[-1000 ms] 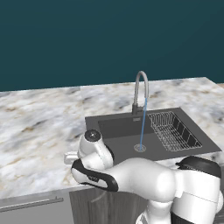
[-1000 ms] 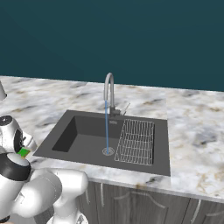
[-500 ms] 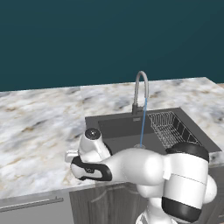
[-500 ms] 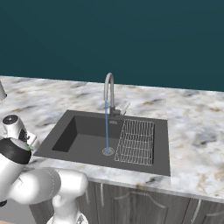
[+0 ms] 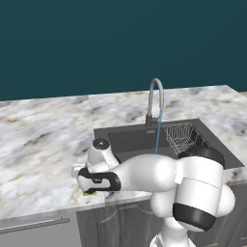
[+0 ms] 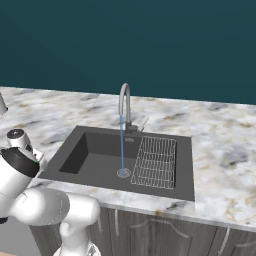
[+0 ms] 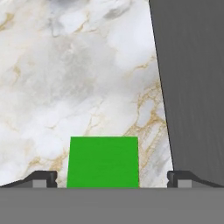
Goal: Soak the sponge with water for a few seconds and then drop it inside the sink.
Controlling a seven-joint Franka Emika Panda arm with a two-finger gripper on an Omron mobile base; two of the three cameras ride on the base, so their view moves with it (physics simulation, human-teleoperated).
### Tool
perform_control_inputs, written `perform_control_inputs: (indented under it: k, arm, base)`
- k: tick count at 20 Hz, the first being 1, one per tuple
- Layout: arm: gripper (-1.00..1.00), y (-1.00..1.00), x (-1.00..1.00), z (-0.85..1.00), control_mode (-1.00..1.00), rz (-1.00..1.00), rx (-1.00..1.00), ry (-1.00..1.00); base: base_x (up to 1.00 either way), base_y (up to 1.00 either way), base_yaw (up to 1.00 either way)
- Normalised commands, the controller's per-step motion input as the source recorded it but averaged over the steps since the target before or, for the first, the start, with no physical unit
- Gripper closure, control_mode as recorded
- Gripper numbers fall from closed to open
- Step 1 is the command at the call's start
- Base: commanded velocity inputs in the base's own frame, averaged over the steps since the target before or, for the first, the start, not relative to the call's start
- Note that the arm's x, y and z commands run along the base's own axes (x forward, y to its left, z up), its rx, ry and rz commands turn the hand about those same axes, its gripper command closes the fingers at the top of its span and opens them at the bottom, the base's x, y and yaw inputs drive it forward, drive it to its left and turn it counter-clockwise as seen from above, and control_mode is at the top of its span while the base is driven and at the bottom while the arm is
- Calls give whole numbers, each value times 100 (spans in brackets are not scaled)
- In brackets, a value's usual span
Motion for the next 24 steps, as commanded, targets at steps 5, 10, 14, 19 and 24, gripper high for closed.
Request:
perform_control_inputs:
  k: [5,10,14,19,24]
  arm:
    - [-100,2,0,0,-100,0,0,5]
    - [-100,1,0,-3,-100,0,0,2]
    - [-100,4,0,-3,-100,0,-2,1]
    - [-100,10,0,-2,-100,-1,-3,0]
    - [-100,10,0,-2,-100,-1,-4,0]
  base:
    - [0,0,0]
    - [0,0,0]
    - [0,0,0]
    - [0,0,0]
    - [0,0,0]
